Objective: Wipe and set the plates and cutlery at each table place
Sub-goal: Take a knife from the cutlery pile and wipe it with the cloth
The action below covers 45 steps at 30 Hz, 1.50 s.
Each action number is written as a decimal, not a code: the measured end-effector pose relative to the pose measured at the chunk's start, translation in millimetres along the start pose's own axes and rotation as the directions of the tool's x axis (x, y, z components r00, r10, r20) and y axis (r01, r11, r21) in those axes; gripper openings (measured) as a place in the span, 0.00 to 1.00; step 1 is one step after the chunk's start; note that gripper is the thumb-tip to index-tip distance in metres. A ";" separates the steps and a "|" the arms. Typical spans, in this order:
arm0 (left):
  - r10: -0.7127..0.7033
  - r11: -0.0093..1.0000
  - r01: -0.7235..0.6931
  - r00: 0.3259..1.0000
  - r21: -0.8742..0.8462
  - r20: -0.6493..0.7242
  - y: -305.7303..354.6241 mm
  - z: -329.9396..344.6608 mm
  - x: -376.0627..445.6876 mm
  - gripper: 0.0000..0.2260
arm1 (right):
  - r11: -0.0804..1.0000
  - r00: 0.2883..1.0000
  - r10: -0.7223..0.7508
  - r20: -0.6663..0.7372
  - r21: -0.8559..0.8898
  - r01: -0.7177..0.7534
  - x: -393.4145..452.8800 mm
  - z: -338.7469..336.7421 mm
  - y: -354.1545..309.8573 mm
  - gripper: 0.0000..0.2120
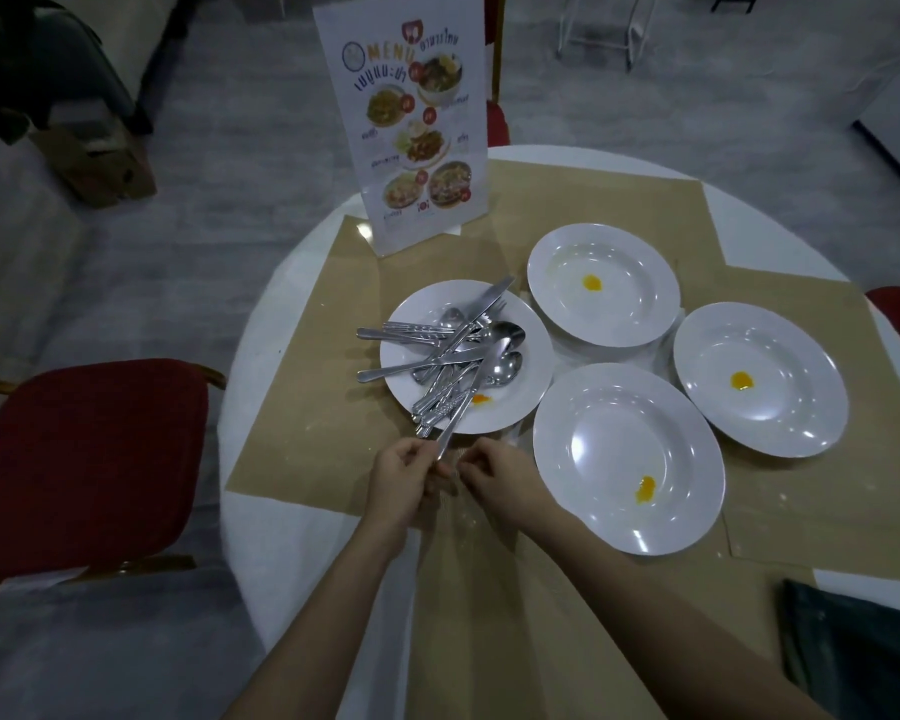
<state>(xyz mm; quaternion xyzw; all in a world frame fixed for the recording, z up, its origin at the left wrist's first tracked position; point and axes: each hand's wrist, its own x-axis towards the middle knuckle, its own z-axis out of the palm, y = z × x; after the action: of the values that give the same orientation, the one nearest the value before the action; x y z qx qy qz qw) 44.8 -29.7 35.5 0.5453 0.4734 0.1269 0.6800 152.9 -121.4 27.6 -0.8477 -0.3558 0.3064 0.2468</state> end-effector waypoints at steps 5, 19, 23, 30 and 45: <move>-0.032 0.999 0.026 0.984 0.036 0.175 3.6 0.8 0.2 0.11 | 0.999 1.000 -0.025 0.016 -0.019 0.026 -2.1 0.2 2.5 0.06; 0.017 0.991 -0.060 0.947 0.124 0.322 -7.4 -10.0 -74.9 0.04 | 0.980 0.972 -0.196 -0.128 -0.009 0.197 -66.7 -11.3 17.7 0.09; 0.009 0.993 -0.052 0.934 0.109 0.357 -33.3 -3.3 -120.1 0.05 | 0.965 0.953 -0.223 -0.207 0.092 0.246 -121.6 -22.1 39.7 0.09; -0.027 0.971 -0.071 0.916 0.229 0.400 -78.0 51.9 -169.4 0.05 | 0.976 0.950 -0.123 -0.286 0.141 0.169 -220.2 -36.2 128.6 0.07; 0.049 0.905 -0.115 0.985 0.410 0.167 -131.2 182.8 -213.0 0.13 | 0.933 0.948 0.104 -0.301 -0.302 -0.198 -273.9 -123.9 301.2 0.46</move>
<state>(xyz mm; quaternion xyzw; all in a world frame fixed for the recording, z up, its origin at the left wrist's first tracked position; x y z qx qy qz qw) 32.0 -338.9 22.3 0.7057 0.4126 0.0091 0.5759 221.9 -541.1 15.6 -0.9366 -0.2965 0.1381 0.1255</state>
